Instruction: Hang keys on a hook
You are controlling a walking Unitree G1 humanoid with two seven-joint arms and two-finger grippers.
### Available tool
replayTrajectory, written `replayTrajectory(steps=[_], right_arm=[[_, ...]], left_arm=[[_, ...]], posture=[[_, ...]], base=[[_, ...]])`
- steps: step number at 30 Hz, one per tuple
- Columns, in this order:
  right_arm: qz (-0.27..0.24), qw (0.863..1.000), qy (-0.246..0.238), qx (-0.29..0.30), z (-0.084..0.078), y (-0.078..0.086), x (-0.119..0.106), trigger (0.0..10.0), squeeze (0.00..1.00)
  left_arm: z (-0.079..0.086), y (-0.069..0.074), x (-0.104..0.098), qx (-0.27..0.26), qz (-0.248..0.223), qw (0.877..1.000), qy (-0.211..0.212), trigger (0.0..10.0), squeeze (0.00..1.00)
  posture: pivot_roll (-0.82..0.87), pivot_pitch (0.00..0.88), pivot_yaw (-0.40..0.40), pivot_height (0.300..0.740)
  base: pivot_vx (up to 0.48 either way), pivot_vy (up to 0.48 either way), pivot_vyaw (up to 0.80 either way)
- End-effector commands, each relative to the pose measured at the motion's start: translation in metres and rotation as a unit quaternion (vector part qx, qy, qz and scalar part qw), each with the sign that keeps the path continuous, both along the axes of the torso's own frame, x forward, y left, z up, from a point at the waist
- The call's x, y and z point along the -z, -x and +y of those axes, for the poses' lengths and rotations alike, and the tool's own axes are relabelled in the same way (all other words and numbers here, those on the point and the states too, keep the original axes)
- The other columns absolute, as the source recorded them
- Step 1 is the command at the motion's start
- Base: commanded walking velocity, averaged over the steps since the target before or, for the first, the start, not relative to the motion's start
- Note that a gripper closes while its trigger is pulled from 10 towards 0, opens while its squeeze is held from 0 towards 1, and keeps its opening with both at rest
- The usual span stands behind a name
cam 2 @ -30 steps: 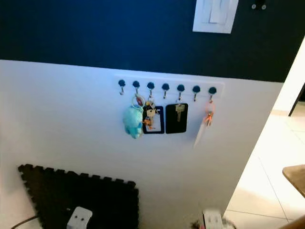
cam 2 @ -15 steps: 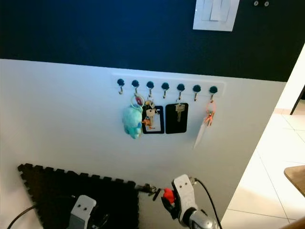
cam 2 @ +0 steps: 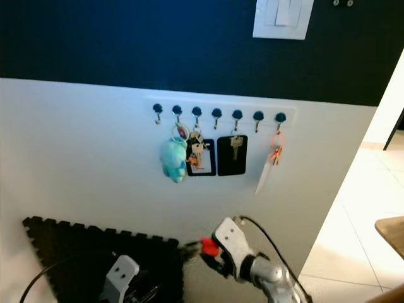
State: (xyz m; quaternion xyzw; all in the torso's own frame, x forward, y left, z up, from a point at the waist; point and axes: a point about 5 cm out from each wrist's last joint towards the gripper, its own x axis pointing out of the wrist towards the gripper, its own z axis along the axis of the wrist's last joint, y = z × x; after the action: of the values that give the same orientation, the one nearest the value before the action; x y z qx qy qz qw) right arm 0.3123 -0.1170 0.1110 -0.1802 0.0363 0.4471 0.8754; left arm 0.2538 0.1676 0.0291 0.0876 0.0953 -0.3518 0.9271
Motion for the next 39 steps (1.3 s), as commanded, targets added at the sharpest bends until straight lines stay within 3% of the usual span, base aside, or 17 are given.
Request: replayTrajectory(steps=[1, 3, 4, 5, 9, 12, 15, 18, 23, 26, 27, 28, 31, 34, 37, 38, 39], right_arm=[[0.002, 0.999, 0.044, -0.02, -0.002, 0.002, -0.005, 10.0, 0.0], [-0.005, 0.994, 0.111, -0.008, -0.01, -0.002, -0.012, 10.0, 0.0], [-0.005, 0.994, 0.111, -0.008, -0.01, -0.002, -0.012, 10.0, 0.0], [-0.017, 0.983, 0.18, 0.027, -0.021, -0.009, -0.017, 10.0, 0.0], [-0.021, 0.973, 0.22, 0.064, -0.029, -0.008, -0.022, 10.0, 0.0], [-0.011, 0.974, 0.213, 0.077, -0.03, -0.003, -0.022, 10.0, 0.0], [0.03, 0.986, 0.145, 0.081, -0.02, 0.008, -0.017, 10.0, 0.0], [0.044, 0.986, 0.144, 0.072, -0.017, 0.015, -0.013, 10.0, 0.0], [0.065, 0.974, 0.202, 0.085, -0.028, 0.024, 0.004, 10.0, 0.0], [0.075, 0.971, 0.203, 0.104, -0.032, 0.026, 0.018, 10.0, 0.0], [0.079, 0.967, 0.175, 0.165, -0.037, 0.023, 0.031, 10.0, 0.0], [0.079, 0.967, 0.175, 0.165, -0.037, 0.023, 0.031, 10.0, 0.0], [0.072, 0.949, 0.132, 0.278, -0.047, 0.021, 0.043, 10.0, 0.0], [0.072, 0.936, 0.115, 0.325, -0.051, 0.023, 0.048, 10.0, 0.0], [0.053, 0.903, 0.113, 0.411, -0.063, 0.029, 0.054, 10.0, 0.0], [0.053, 0.903, 0.113, 0.411, -0.063, 0.029, 0.054, 10.0, 0.0], [0.032, 0.886, 0.12, 0.447, -0.068, 0.034, 0.054, 10.0, 0.0]], left_arm=[[0.0, 0.003, -0.001, 0.033, 0.011, 0.999, -0.013, 10.0, 0.0], [-0.004, 0.003, -0.004, 0.063, 0.007, 0.998, -0.027, 10.0, 0.0], [-0.004, 0.003, -0.004, 0.063, 0.007, 0.998, -0.027, 10.0, 0.0], [-0.008, 0.002, -0.006, 0.073, -0.001, 0.997, -0.036, 10.0, 0.0], [-0.011, 0.002, -0.009, 0.076, -0.002, 0.996, -0.034, 10.0, 0.0], [-0.012, 0.002, -0.011, 0.078, -0.004, 0.996, -0.034, 10.0, 0.0], [-0.013, 0.004, -0.013, 0.081, -0.001, 0.996, -0.028, 10.0, 0.0], [-0.013, 0.004, -0.014, 0.084, 0.001, 0.996, -0.027, 10.0, 0.0], [-0.011, -0.005, -0.019, 0.053, -0.024, 0.998, -0.031, 10.0, 0.0], [-0.012, -0.008, -0.023, 0.036, -0.038, 0.999, -0.013, 10.0, 0.0], [-0.017, -0.011, -0.03, 0.027, -0.046, 0.998, 0.027, 10.0, 0.0], [-0.017, -0.011, -0.03, 0.027, -0.046, 0.998, 0.027, 10.0, 0.0], [-0.03, -0.007, -0.035, 0.059, -0.045, 0.996, 0.049, 10.0, 0.0], [-0.036, -0.006, -0.037, 0.071, -0.049, 0.995, 0.055, 10.0, 0.0], [-0.047, -0.007, -0.047, 0.072, -0.077, 0.992, 0.072, 10.0, 0.0], [-0.047, -0.007, -0.047, 0.072, -0.077, 0.992, 0.072, 10.0, 0.0], [-0.052, -0.007, -0.05, 0.08, -0.082, 0.99, 0.077, 10.0, 0.0]], posture=[[0.08, 0.065, -0.016, 0.74], [0.08, 0.067, -0.016, 0.74], [0.08, 0.067, -0.016, 0.74], [0.08, 0.066, -0.015, 0.74], [0.08, 0.065, -0.016, 0.74], [0.08, 0.065, -0.014, 0.74], [0.08, 0.067, -0.01, 0.74], [0.08, 0.068, -0.01, 0.74], [0.07, 0.067, -0.012, 0.74], [0.07, 0.068, -0.013, 0.74], [0.07, 0.067, -0.016, 0.74], [0.07, 0.067, -0.016, 0.74], [0.07, 0.069, -0.021, 0.74], [0.08, 0.069, -0.023, 0.74], [0.08, 0.072, -0.026, 0.74], [0.08, 0.072, -0.026, 0.74], [0.07, 0.074, -0.026, 0.74]], base=[[0.0, 0.0, 0.0], [0.0, 0.0, 0.0], [0.0, 0.0, 0.0], [0.0, 0.0, 0.0], [0.0, 0.0, 0.0], [0.0, 0.0, 0.0], [0.0, 0.0, 0.0], [0.0, 0.0, 0.0], [0.0, 0.0, 0.0], [0.0, 0.0, 0.0], [0.0, 0.0, 0.0], [0.0, 0.0, 0.0], [0.0, 0.0, 0.0], [0.0, 0.0, 0.0], [0.0, 0.0, 0.0], [0.0, 0.0, 0.0], [0.0, 0.0, 0.0]])
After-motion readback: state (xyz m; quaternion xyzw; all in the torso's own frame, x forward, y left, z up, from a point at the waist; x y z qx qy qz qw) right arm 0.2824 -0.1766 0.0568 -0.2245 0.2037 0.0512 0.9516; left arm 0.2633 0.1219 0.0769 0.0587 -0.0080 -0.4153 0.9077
